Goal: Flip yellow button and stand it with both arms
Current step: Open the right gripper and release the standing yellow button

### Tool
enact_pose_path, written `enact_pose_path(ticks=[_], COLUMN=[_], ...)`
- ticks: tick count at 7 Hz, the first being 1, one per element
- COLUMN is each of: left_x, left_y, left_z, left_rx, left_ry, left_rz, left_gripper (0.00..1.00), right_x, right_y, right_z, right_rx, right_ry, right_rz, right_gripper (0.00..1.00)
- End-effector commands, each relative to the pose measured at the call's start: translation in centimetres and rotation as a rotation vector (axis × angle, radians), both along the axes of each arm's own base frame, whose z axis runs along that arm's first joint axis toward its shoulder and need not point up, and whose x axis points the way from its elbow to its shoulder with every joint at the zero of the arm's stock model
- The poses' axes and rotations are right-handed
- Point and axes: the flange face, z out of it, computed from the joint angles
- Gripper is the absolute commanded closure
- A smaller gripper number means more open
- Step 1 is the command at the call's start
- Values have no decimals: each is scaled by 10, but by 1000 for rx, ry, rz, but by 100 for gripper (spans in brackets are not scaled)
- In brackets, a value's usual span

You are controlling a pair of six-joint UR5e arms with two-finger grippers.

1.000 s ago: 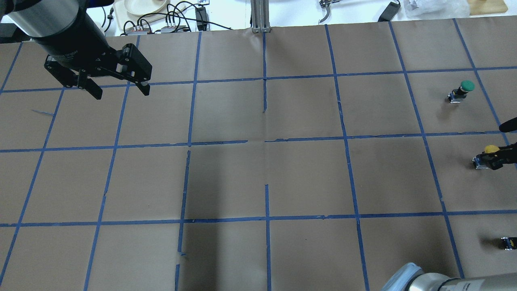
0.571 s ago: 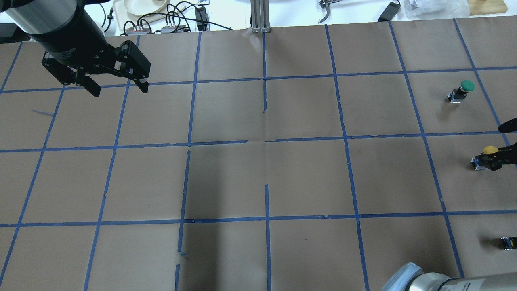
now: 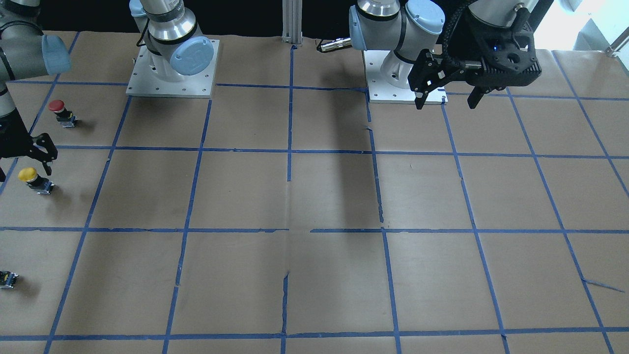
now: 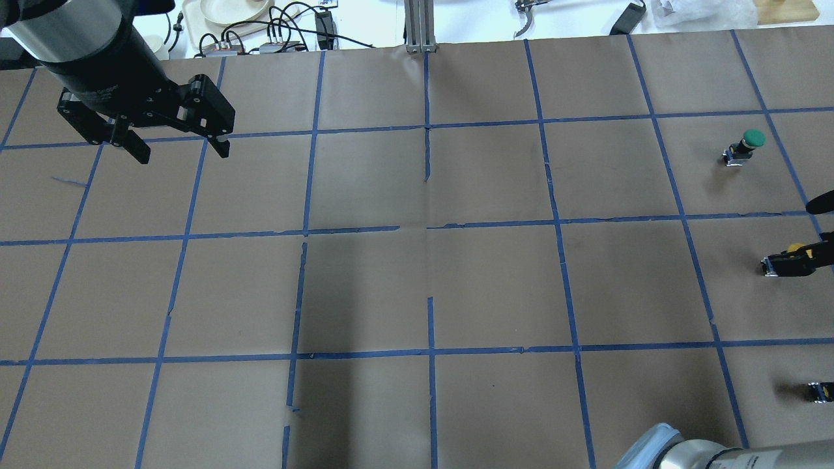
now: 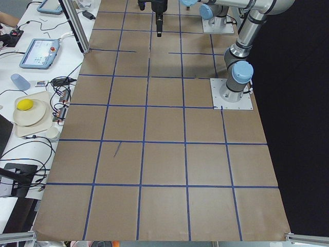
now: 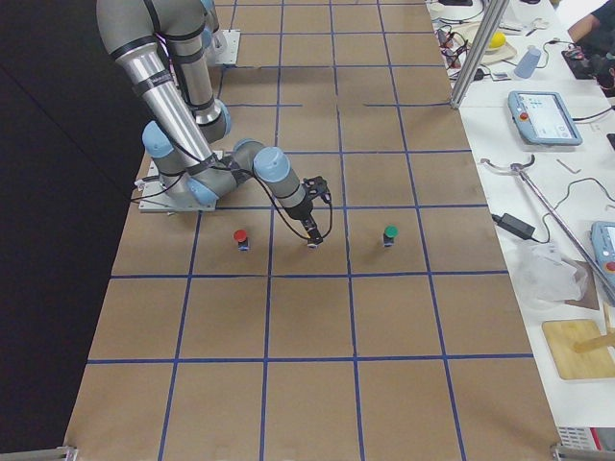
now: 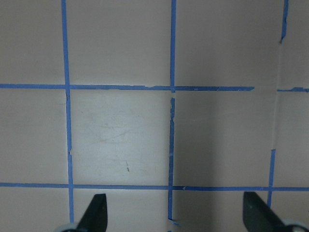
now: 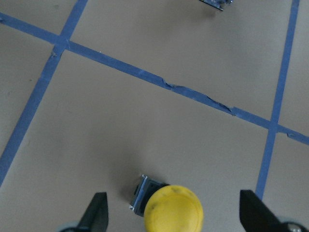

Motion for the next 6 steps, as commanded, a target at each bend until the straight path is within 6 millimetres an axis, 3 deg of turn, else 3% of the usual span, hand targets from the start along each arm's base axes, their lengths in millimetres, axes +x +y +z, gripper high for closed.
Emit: enact_pose_path(ticks=[1,3,5,6], left_x=[-1,-1,-1,-1], left_y=[-1,-1,-1,-1], left_z=[-1,-2,-2,-2], left_rx=[2,3,5,3], left_ry=[5,12,15,15], left_rz=[6,7,9,9], left_gripper=[0,0,0,0], right_x=[-3,6,13,21], right_y=[3,10,-1,-16], right_z=[8,30,73,97], right_rx=[23,73,156,217], right_ry=[30,-11,-117,-89], right_rz=[-72,-154,-205,-219], right_gripper=[0,0,0,0])
